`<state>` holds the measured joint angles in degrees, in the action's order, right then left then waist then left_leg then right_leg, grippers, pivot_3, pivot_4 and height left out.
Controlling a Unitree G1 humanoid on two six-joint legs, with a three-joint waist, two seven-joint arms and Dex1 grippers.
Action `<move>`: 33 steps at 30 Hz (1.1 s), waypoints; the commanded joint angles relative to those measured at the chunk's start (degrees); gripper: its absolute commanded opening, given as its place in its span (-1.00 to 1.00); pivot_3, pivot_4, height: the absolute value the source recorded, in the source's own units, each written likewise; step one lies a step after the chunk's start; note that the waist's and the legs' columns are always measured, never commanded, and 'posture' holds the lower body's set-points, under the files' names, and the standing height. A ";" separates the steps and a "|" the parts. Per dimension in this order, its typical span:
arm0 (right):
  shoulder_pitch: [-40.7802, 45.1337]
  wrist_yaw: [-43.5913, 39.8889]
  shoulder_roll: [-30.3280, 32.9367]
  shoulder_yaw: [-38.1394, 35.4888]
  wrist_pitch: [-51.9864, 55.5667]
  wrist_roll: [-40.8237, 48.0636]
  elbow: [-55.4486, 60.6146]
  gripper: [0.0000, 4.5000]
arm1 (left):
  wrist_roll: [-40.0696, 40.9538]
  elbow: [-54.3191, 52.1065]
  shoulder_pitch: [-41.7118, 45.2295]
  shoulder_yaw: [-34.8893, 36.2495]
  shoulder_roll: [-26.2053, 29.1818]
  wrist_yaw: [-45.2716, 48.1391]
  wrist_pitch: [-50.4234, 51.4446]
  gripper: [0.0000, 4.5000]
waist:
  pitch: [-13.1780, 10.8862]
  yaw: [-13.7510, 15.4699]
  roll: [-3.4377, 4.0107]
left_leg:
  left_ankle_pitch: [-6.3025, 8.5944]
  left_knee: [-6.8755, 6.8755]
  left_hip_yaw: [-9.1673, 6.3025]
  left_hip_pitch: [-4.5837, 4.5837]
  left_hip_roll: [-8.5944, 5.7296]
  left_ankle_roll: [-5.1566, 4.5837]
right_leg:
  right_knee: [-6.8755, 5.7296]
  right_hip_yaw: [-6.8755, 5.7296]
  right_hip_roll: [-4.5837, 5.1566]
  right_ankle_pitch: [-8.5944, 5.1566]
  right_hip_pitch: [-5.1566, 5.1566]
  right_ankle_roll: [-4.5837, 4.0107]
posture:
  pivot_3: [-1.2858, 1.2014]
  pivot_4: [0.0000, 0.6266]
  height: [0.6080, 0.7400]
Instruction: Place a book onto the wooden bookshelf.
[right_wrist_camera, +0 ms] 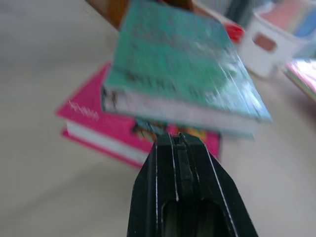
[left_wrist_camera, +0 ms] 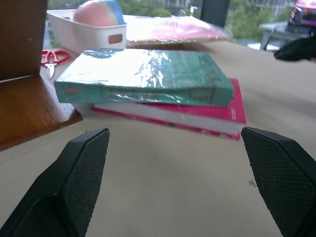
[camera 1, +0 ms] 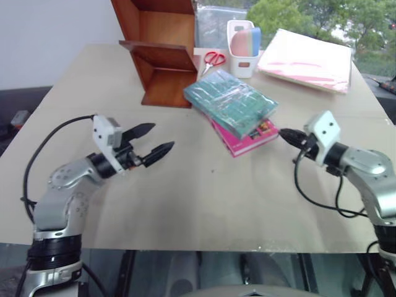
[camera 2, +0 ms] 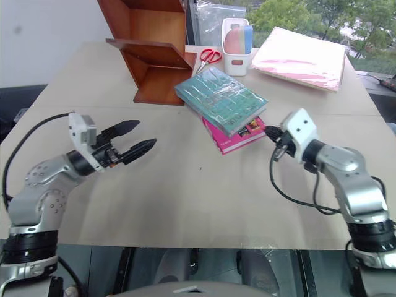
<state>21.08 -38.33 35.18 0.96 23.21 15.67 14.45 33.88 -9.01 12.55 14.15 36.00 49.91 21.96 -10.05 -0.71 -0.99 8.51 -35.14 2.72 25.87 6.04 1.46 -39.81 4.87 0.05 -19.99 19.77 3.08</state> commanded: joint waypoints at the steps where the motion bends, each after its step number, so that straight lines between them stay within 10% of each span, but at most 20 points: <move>1: 6.20 2.75 -2.24 1.13 -1.62 -3.46 -5.42 -0.97 | -0.46 -2.27 0.40 -0.40 -0.56 -0.97 -0.97 1.00 | 0.00 -0.05 0.00 | 0.00 0.01 0.00 0.00 0.00 0.00 | 0.00 0.01 0.00 0.00 0.00 0.00 | 0.03 -0.52 1.00; 19: 48.70 6.66 -21.09 16.15 -24.39 -27.13 -81.59 -0.97 | -0.91 -5.45 -1.99 0.84 -1.32 -4.17 -1.60 1.00 | -0.05 -1.50 0.04 | -0.02 0.15 0.04 -0.02 0.04 0.04 | -0.02 -0.05 0.02 -0.04 0.10 -0.12 | 0.03 -0.52 1.00; 33: 39.83 -12.25 -21.21 16.56 -25.41 -26.06 -68.60 -0.97 | -0.97 -5.82 -5.23 1.67 -0.51 -4.09 -1.84 1.00 | 0.10 -1.73 -0.07 | -0.01 0.13 -0.02 -0.27 0.08 0.04 | -0.17 -0.12 0.00 -0.04 -0.05 -0.12 | 0.03 -0.52 1.00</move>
<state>64.15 -47.39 14.86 15.69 -4.92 -9.74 -53.81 32.74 -13.06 7.16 15.14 34.61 45.29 21.03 -9.95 -2.44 -1.06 8.49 -35.00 2.71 25.60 6.12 1.51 -39.98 4.75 0.05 -20.03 19.72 2.96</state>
